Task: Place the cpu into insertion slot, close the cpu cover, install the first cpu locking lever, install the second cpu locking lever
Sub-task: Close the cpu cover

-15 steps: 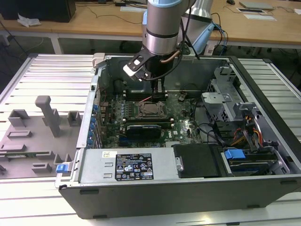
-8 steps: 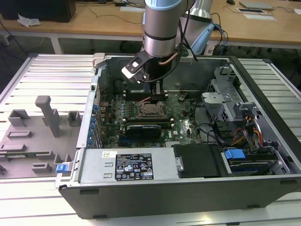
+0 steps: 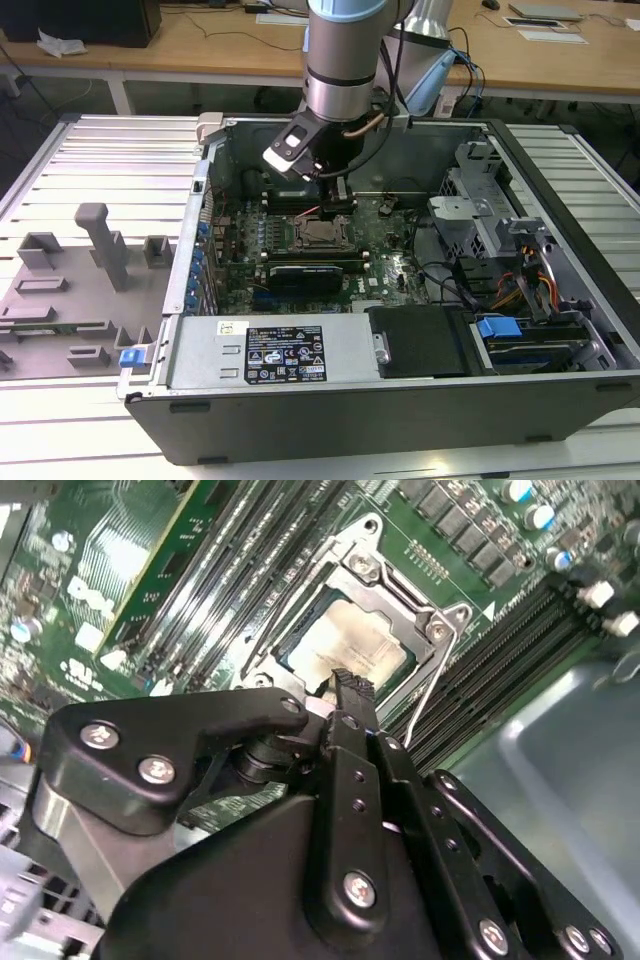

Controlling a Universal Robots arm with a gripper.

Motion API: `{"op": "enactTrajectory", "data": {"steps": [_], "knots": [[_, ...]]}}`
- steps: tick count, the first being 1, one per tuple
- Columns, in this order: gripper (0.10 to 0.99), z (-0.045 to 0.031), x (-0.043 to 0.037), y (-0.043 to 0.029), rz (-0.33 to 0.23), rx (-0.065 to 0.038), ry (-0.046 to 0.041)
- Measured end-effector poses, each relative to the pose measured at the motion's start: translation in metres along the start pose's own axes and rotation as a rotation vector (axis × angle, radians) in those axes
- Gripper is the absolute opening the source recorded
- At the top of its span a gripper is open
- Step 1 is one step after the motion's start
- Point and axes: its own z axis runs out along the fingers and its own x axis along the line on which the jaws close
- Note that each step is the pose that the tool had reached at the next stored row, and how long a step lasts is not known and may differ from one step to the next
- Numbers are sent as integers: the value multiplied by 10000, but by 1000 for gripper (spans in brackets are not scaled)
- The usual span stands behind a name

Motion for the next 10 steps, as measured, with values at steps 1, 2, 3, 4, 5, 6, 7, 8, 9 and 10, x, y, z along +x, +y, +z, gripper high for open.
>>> {"op": "enactTrajectory", "data": {"steps": [1, 2, 3, 4, 5, 6, 7, 8, 9, 10], "knots": [[106, 0, 0, 0, -181, 3, 0], [106, 0, 0, 0, -540, 7, 0], [106, 0, 0, 0, -807, 10, 1], [106, 0, 0, 0, -1151, 14, 3], [106, 0, 0, 0, -1461, 17, 5], [106, 0, 0, 0, -1810, 21, 8], [106, 0, 0, 0, -2089, 24, 10], [106, 0, 0, 0, -2399, 28, 12], [106, 0, 0, 0, -2769, 31, 15], [106, 0, 0, 0, -3204, 36, 18]]}}
